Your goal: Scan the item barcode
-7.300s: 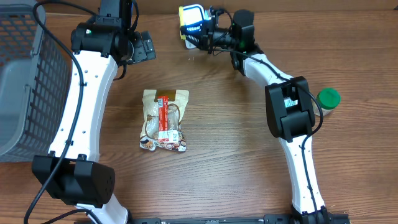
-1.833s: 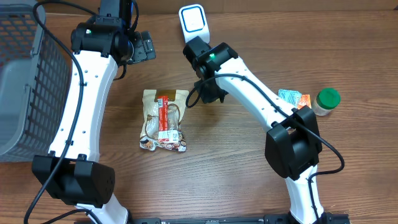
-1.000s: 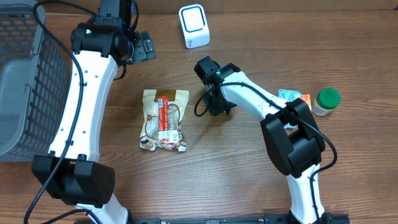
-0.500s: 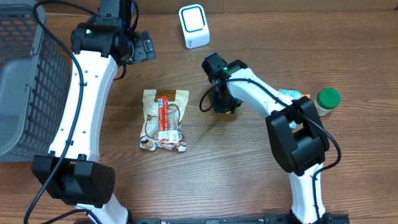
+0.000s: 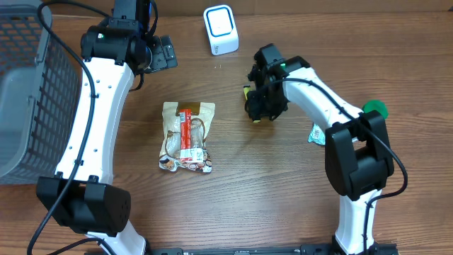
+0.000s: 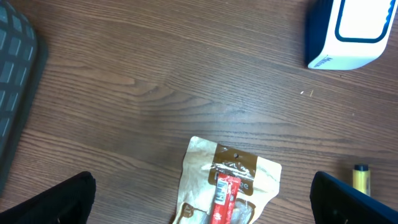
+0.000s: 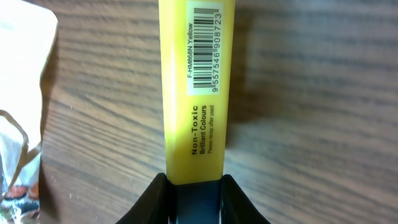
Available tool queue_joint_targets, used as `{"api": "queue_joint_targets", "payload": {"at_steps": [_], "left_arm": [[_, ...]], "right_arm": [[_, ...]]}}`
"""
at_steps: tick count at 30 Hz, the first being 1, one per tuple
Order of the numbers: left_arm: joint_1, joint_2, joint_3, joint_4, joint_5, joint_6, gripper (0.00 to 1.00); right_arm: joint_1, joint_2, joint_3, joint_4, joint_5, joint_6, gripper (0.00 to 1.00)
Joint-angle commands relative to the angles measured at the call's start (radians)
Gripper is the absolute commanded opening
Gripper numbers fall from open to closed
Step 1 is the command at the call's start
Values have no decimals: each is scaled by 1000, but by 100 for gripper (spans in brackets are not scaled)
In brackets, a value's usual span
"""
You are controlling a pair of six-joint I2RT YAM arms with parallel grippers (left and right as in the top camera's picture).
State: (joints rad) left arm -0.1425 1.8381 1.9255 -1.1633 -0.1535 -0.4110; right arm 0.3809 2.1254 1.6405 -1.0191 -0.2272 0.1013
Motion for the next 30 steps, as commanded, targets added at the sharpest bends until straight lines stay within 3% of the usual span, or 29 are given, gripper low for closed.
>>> {"api": "queue_joint_targets", "payload": {"at_steps": [1, 5, 15, 19, 24, 30], "left_arm": [[-2, -26, 20, 0, -6, 15, 100], [-2, -26, 20, 0, -6, 15, 100], [-2, -26, 20, 0, -6, 15, 100], [-2, -26, 20, 0, -6, 15, 100], [-2, -26, 20, 0, -6, 15, 100], [-2, -26, 20, 0, -6, 15, 100]], "right_arm": [[3, -35, -5, -17, -6, -5, 8], [5, -35, -5, -39, -25, -4, 6], [4, -35, -5, 42, -441, -4, 4], [3, -35, -5, 163, -648, 26, 4], [3, -35, -5, 475, -750, 370, 4], [-3, 11, 13, 1030, -840, 779, 3]]}}
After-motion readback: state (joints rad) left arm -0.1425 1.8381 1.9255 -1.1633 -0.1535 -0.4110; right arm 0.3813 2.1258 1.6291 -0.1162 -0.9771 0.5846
